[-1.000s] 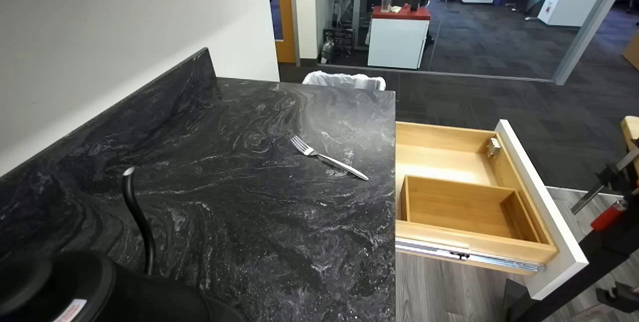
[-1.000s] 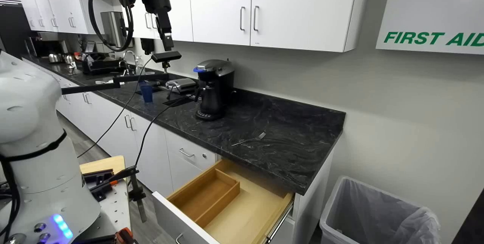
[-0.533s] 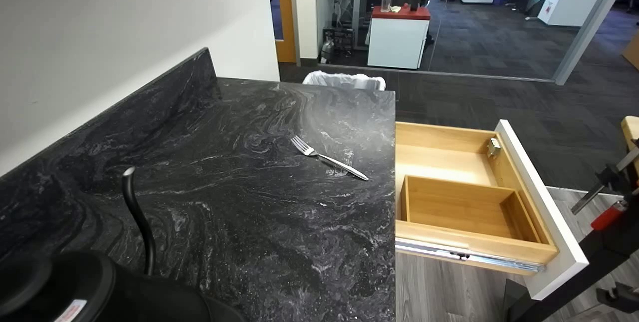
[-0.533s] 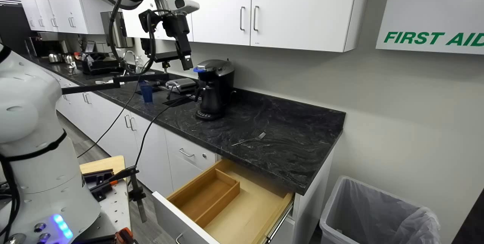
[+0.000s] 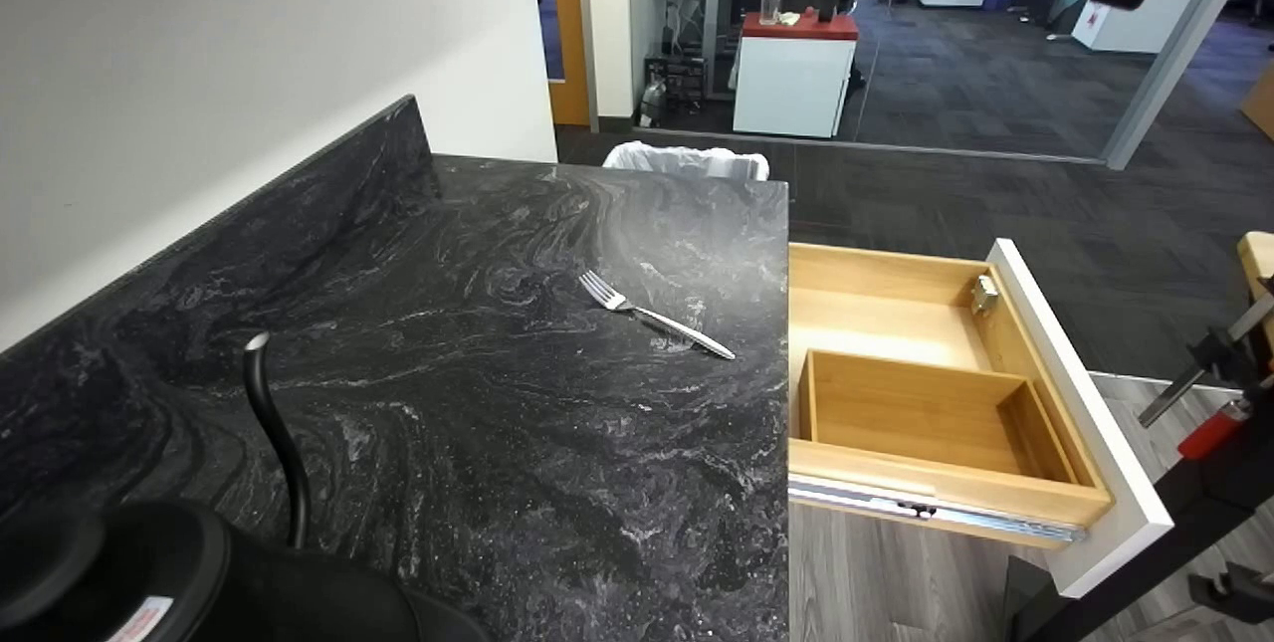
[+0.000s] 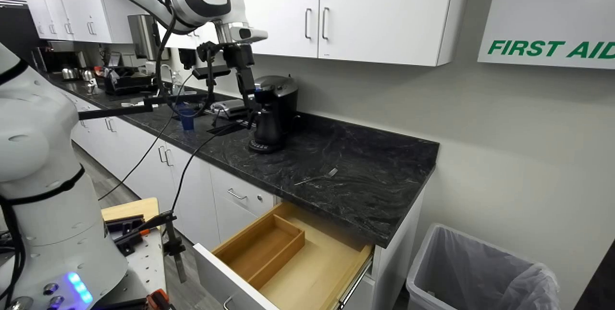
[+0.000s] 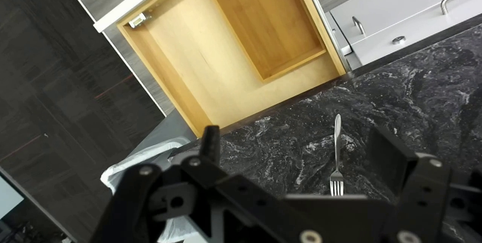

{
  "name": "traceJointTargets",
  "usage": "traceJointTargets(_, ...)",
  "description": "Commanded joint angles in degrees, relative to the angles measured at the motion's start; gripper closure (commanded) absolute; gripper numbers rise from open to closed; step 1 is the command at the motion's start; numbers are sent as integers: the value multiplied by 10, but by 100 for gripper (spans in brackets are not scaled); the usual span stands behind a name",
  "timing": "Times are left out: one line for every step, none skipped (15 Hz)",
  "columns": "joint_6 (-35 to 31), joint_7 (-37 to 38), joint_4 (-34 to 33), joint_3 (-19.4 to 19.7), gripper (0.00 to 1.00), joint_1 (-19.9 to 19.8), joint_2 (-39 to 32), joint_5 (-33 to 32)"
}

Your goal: Put the fork in the drawer

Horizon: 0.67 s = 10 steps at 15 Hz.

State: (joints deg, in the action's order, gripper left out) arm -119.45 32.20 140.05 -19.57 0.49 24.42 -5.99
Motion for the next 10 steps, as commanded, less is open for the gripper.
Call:
traceJointTargets(-32,34,-15,3,0,1,-64,-26)
traceJointTargets(-37,38,-21,4,0,1,-83,-33)
traceJointTargets(-42,43,-26,5,0,2,-100,-43)
traceJointTargets(-45,51,-35,5,0,3,-119,-57)
traceJointTargets(-47,59,-44,7,0,5,-136,-69)
traceJointTargets(-46,64,-53,10,0,8,-149,-81)
traceJointTargets(-44,68,-62,13,0,11,-164,-90)
traceJointTargets(-41,71,-73,17,0,15,-177,-101)
traceJointTargets(-38,73,-82,21,0,20,-187,-108)
traceJointTargets(-31,73,-89,26,0,24,-192,-111)
